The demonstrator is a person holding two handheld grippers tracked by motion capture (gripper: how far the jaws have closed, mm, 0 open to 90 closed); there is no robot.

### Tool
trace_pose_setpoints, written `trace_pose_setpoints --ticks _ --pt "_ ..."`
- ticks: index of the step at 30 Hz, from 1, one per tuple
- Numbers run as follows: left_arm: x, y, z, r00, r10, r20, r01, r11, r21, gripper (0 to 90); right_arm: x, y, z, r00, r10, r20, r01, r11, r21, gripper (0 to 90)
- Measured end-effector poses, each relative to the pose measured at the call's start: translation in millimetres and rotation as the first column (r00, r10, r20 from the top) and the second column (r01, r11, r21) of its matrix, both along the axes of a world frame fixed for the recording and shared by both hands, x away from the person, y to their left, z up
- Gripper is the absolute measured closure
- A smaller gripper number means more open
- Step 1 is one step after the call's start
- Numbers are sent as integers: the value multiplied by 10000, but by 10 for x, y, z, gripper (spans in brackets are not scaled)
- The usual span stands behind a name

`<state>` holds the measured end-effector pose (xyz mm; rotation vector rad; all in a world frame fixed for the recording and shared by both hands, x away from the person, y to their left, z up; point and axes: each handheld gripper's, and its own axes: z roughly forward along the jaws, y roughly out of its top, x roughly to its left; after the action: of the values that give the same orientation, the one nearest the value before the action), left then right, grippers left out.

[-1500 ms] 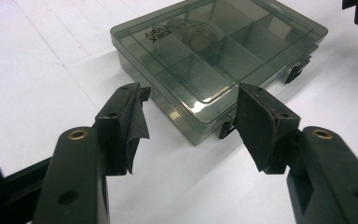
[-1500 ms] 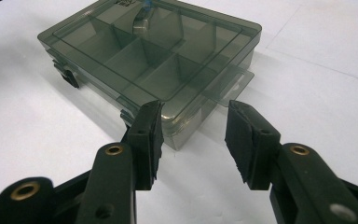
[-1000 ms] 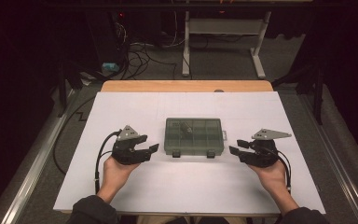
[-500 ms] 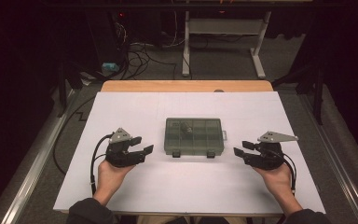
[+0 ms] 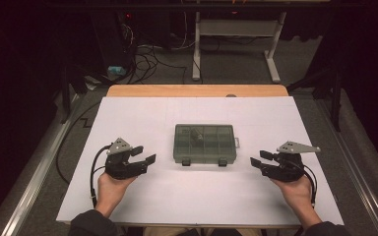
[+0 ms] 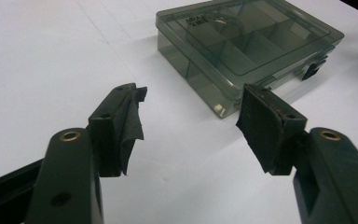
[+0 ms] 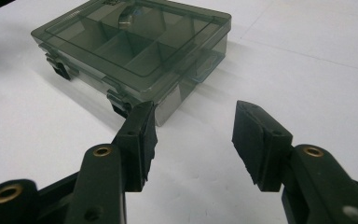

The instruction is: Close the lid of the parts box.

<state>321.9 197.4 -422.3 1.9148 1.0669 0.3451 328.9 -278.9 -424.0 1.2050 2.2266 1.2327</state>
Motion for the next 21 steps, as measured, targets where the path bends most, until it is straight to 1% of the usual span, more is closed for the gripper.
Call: trace_pose_setpoints --ticks 6,10,13,16,19,21 --pt "-37 77 -12 9997 213 128 -212 9997 -78 384 -11 -30 -34 10000 -94 4 94 9999 96 489" --pt "-74 121 -7 9990 331 311 -326 9994 -144 383 -37 -51 -17 9998 -122 152 119 9997 219 488" --pt "-103 154 -19 9984 412 375 -404 9989 -230 375 -72 -70 -4 9995 -163 259 155 9994 314 488" --pt "-138 189 -39 9974 554 471 -545 9983 -216 367 -98 -89 -14 9994 -155 297 145 9994 321 485" --pt "-164 231 -52 9962 680 538 -658 9970 -409 366 -120 -113 -25 9993 -163 336 151 9992 365 479" --pt "-186 261 -55 9948 769 666 -737 9960 -497 363 -131 -131 -34 9990 -160 426 143 9991 395 468"
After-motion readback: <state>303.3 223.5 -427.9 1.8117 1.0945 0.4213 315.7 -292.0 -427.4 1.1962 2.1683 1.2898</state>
